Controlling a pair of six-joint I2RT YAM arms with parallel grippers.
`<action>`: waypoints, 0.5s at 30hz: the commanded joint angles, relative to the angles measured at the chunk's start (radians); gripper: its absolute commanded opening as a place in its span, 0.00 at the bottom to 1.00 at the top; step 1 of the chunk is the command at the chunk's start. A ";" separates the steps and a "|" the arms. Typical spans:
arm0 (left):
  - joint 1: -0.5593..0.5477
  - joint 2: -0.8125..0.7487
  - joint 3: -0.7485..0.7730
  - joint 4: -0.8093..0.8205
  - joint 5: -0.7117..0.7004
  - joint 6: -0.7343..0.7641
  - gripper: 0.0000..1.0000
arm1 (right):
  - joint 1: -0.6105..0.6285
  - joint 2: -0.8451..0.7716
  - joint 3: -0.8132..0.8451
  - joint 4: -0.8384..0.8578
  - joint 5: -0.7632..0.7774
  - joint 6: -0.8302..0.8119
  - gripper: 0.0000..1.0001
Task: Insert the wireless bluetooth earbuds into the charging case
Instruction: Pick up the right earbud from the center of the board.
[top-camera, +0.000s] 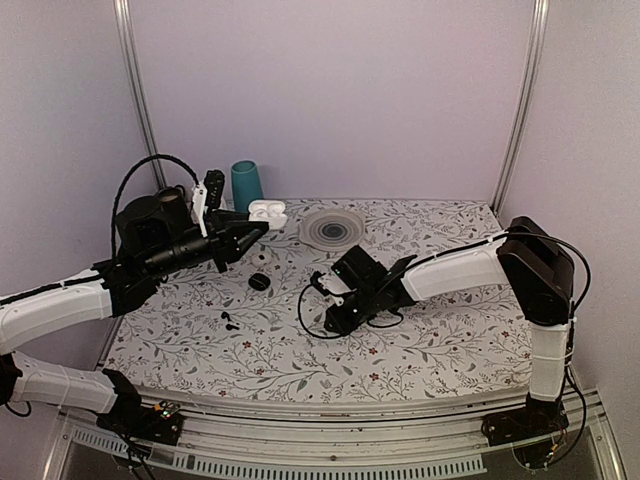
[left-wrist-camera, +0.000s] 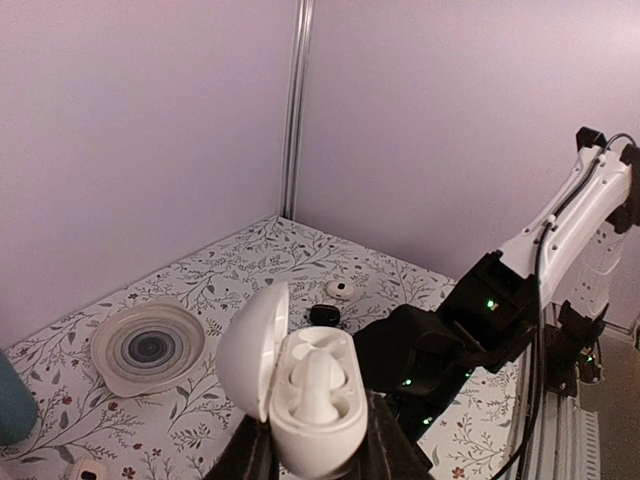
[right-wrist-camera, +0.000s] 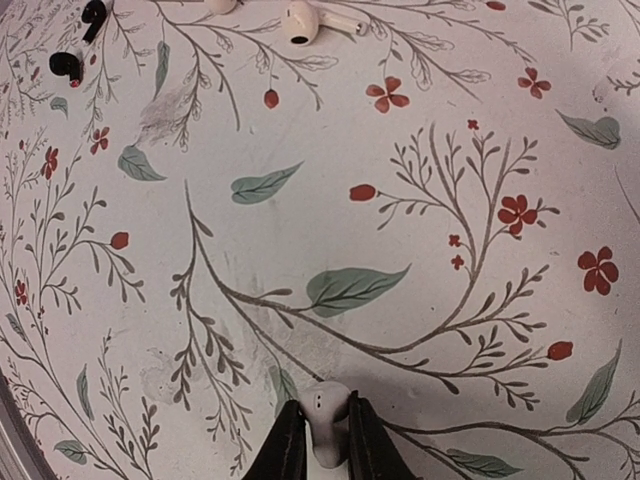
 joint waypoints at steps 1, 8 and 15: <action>0.014 -0.008 0.028 0.009 0.003 0.006 0.00 | -0.004 -0.010 0.000 -0.007 0.016 -0.003 0.16; 0.015 -0.007 0.027 0.010 0.006 0.003 0.00 | -0.010 -0.030 -0.024 0.007 0.021 0.007 0.17; 0.015 -0.005 0.029 0.009 0.006 0.001 0.00 | -0.016 -0.050 -0.040 0.019 0.026 0.019 0.17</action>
